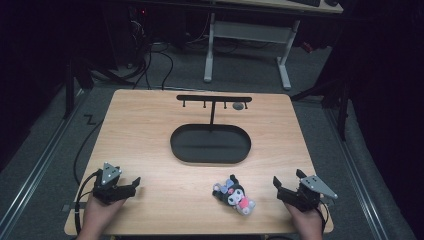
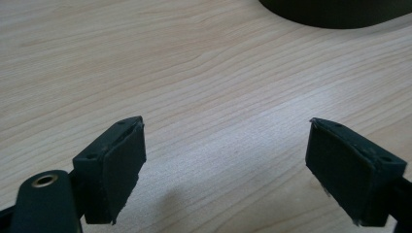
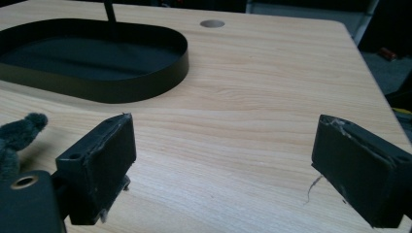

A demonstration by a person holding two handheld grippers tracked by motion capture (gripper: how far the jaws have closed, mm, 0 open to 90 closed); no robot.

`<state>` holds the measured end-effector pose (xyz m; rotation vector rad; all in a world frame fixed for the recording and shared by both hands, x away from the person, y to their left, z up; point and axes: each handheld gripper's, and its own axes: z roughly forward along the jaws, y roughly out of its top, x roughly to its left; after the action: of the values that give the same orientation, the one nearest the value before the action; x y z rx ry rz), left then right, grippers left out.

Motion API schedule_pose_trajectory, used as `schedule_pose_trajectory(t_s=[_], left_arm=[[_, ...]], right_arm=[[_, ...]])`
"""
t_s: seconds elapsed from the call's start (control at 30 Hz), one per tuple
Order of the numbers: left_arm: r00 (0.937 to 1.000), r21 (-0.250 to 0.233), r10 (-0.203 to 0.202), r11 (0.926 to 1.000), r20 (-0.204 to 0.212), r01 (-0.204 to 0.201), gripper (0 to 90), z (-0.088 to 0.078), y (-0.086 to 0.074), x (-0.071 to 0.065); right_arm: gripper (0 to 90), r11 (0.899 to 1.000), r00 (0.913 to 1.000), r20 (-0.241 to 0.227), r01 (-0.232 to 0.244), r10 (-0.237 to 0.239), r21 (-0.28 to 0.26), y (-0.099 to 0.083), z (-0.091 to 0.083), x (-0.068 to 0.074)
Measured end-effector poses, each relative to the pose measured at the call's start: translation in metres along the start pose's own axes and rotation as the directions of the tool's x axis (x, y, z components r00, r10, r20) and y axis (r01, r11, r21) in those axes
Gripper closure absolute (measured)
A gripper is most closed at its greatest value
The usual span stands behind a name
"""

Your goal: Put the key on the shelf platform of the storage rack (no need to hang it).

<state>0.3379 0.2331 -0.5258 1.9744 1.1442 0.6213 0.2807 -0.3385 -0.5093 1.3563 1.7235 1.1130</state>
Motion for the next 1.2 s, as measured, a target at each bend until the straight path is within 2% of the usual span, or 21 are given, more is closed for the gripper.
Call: schedule_pose_trajectory(t_s=[0.1,0.13,0.17,0.2,0.23,0.27,0.3,0.4,0.43,0.5,0.53,0.67,0.73,0.83,0.87,0.93,0.97,1.0,1.07,1.17,1.2], left_arm=[[0.9999,-0.021,0.017,0.9996,-0.001,-0.017,15.5,-0.002,0.005,-0.002],[0.9996,-0.031,0.026,0.9992,-0.012,-0.026,15.5,-0.002,0.008,-0.002],[0.9996,-0.031,0.026,0.9992,-0.012,-0.026,15.5,-0.002,0.008,-0.002],[0.9995,-0.035,0.027,0.999,-0.015,-0.027,15.5,-0.002,0.009,-0.001],[0.9997,-0.038,0.02,0.9991,-0.015,-0.021,15.5,-0.002,0.009,-0.001],[0.9998,-0.042,0.013,0.999,-0.014,-0.013,15.5,-0.002,0.009,0.0],[0.9999,-0.043,0.006,0.999,-0.01,-0.006,15.5,-0.003,0.01,0.0],[1.0,-0.045,0.005,0.999,-0.007,-0.006,15.5,-0.002,0.011,-0.001],[1.0,-0.038,0.007,0.9992,-0.002,-0.007,15.6,-0.001,0.011,-0.002],[0.9999,-0.037,-0.001,0.9993,0.016,0.001,15.6,-0.002,0.012,-0.005],[0.9997,-0.047,0.003,0.9989,0.023,-0.002,15.5,-0.004,0.013,-0.008],[0.9974,-0.059,0.071,0.9958,0.012,-0.07,15.4,-0.01,0.013,-0.018],[0.998,-0.047,0.061,0.9971,0.013,-0.06,15.1,-0.009,0.011,-0.014],[0.9985,-0.035,0.052,0.9981,0.015,-0.051,15.0,-0.006,0.01,-0.008],[0.9984,-0.026,0.056,0.9981,0.01,-0.056,15.0,-0.004,0.01,-0.005],[0.9975,-0.022,0.07,0.9973,-0.004,-0.07,15.2,-0.001,0.011,-0.001],[0.9977,-0.022,0.068,0.9974,-0.006,-0.068,15.2,0.001,0.011,0.001],[0.9979,-0.015,0.065,0.9978,-0.003,-0.065,15.4,0.004,0.011,0.003],[0.9983,0.0,0.058,0.9983,0.005,-0.058,15.4,0.009,0.011,0.004],[0.9982,0.025,0.05,0.9984,0.032,-0.051,15.4,0.014,0.013,0.004],[0.9981,0.021,0.047,0.9986,0.04,-0.048,15.4,0.014,0.014,0.003]], right_arm=[[8.9,0.998,0.9994,-0.011,0.034,-0.033,0.055,0.004,0.003,0.004],[10.3,0.994,0.997,-0.026,0.076,-0.074,0.085,0.007,0.004,0.008],[10.3,0.994,0.997,-0.026,0.076,-0.074,0.085,0.007,0.004,0.008],[10.5,0.989,0.9936,-0.028,0.112,-0.11,0.093,0.008,0.004,0.011],[11.4,0.979,0.9863,-0.03,0.165,-0.162,0.119,0.009,0.004,0.018],[11.4,0.979,0.9863,-0.03,0.165,-0.162,0.119,0.009,0.004,0.018],[11.4,0.971,0.98,-0.032,0.199,-0.196,0.132,0.008,0.004,0.023],[11.5,0.965,0.9772,-0.043,0.212,-0.208,0.157,0.008,0.004,0.027],[13.0,0.958,0.976,-0.057,0.217,-0.21,0.187,0.007,0.004,0.031],[14.6,0.957,0.9764,-0.06,0.216,-0.208,0.195,0.007,0.003,0.032],[15.9,0.951,0.9716,-0.081,0.234,-0.222,0.2,0.007,0.002,0.035],[16.3,0.945,0.9714,-0.102,0.233,-0.215,0.229,0.009,0.005,0.038],[16.3,0.942,0.9776,-0.115,0.202,-0.177,0.267,0.012,0.01,0.041],[16.3,0.938,0.9805,-0.12,0.185,-0.155,0.292,0.016,0.014,0.042],[16.3,0.935,0.9805,-0.124,0.184,-0.153,0.304,0.018,0.017,0.041],[16.3,0.922,0.9845,-0.138,0.151,-0.108,0.356,0.027,0.025,0.036],[16.3,0.922,0.9845,-0.138,0.151,-0.108,0.356,0.027,0.025,0.036],[16.4,0.912,0.9866,-0.134,0.139,-0.093,0.387,0.034,0.028,0.035],[16.7,0.904,0.9881,-0.135,0.123,-0.073,0.41,0.04,0.03,0.033],[17.8,0.881,0.9909,-0.106,0.123,-0.083,0.456,0.047,0.033,0.031],[17.8,0.881,0.9909,-0.106,0.123,-0.083,0.456,0.047,0.033,0.031]])
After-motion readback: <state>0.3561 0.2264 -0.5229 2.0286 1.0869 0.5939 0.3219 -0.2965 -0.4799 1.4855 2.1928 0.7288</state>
